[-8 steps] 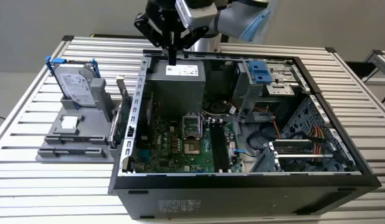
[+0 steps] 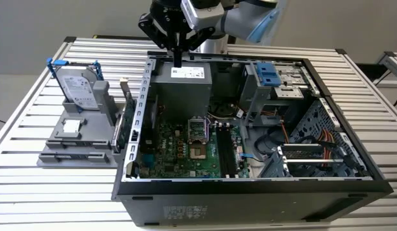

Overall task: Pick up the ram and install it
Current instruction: 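Reach for the ram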

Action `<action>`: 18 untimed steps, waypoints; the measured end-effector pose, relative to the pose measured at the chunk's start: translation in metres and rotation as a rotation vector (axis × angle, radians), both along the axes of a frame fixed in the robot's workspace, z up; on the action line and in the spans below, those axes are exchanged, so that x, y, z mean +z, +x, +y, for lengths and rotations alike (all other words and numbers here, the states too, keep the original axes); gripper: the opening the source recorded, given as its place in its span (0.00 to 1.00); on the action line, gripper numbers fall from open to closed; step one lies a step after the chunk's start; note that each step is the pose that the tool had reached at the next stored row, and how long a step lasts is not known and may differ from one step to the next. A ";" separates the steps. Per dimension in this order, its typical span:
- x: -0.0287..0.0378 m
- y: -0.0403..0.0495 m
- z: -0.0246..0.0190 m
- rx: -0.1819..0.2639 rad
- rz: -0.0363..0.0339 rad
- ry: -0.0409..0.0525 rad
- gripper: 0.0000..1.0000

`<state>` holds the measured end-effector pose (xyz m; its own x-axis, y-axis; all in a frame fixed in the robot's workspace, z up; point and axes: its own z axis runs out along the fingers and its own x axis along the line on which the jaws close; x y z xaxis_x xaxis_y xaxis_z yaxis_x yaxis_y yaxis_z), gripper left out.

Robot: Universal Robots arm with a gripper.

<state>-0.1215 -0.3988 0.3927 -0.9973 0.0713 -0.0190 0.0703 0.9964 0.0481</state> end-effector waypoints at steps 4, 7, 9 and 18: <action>0.0000 -0.0019 -0.0001 0.000 -0.0001 0.0001 0.00; 0.0000 -0.0047 0.0000 0.000 -0.0001 0.0001 0.00; 0.0000 -0.0070 0.0000 0.000 -0.0001 0.0001 0.00; -0.0001 -0.0173 0.0000 0.000 -0.0002 0.0002 0.00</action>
<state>-0.1388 -0.3988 0.3926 -0.9973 0.0711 -0.0191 0.0701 0.9964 0.0483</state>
